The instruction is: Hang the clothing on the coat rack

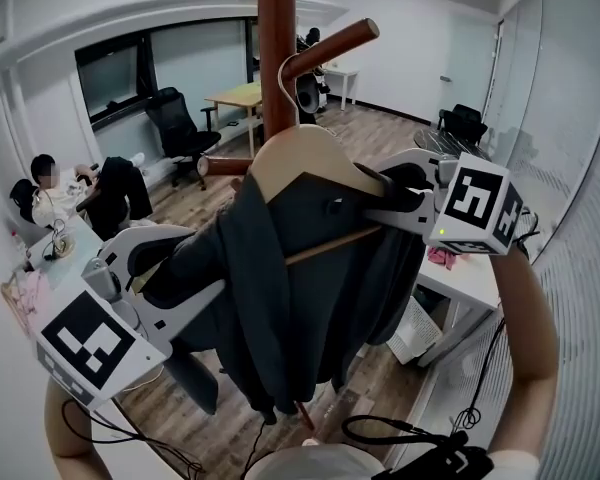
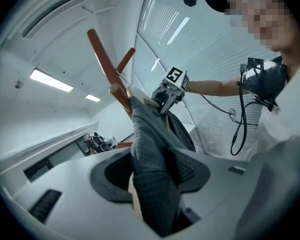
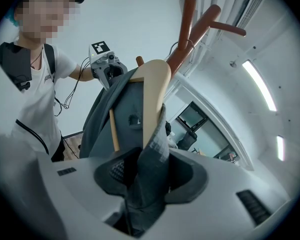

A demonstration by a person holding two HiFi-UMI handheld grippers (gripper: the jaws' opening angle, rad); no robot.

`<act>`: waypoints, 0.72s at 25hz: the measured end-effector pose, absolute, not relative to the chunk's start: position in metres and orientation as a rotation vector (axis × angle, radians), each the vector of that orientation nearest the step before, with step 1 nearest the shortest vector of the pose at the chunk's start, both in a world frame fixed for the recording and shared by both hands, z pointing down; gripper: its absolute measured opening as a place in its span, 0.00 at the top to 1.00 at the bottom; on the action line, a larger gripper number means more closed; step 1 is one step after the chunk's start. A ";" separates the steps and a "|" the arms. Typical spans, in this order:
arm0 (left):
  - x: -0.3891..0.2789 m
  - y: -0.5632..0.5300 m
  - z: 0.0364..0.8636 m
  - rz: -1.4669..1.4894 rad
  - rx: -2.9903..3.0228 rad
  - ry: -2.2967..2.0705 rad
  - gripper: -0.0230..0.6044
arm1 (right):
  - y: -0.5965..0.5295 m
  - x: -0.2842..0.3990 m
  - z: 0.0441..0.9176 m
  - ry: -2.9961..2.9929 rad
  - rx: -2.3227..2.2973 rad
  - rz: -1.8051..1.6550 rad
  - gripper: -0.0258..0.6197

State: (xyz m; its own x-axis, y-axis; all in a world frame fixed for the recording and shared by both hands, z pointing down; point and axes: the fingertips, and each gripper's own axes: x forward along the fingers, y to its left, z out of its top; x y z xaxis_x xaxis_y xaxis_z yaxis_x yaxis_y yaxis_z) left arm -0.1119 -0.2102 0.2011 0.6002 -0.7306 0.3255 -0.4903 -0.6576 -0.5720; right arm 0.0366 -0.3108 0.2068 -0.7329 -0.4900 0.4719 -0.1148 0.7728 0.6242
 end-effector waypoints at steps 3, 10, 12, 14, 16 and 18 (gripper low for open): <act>-0.114 -0.209 0.188 -0.692 -2.353 1.012 0.63 | -0.311 0.039 0.204 -2.309 0.469 -0.774 0.73; -0.113 -0.197 0.179 -0.688 -2.256 0.976 0.62 | -0.303 0.041 0.194 -2.305 0.520 -0.778 0.73; -0.113 -0.194 0.176 -0.659 -2.266 0.972 0.62 | -0.301 0.043 0.193 -2.302 0.536 -0.778 0.73; -0.114 -0.191 0.172 -0.629 -2.283 0.991 0.62 | -0.298 0.047 0.193 -2.296 0.552 -0.780 0.72; -0.115 -0.190 0.170 -0.600 -2.295 1.016 0.62 | -0.294 0.049 0.191 -2.294 0.575 -0.789 0.72; -0.116 -0.188 0.169 -0.584 -2.302 1.029 0.62 | -0.289 0.051 0.186 -2.298 0.608 -0.811 0.72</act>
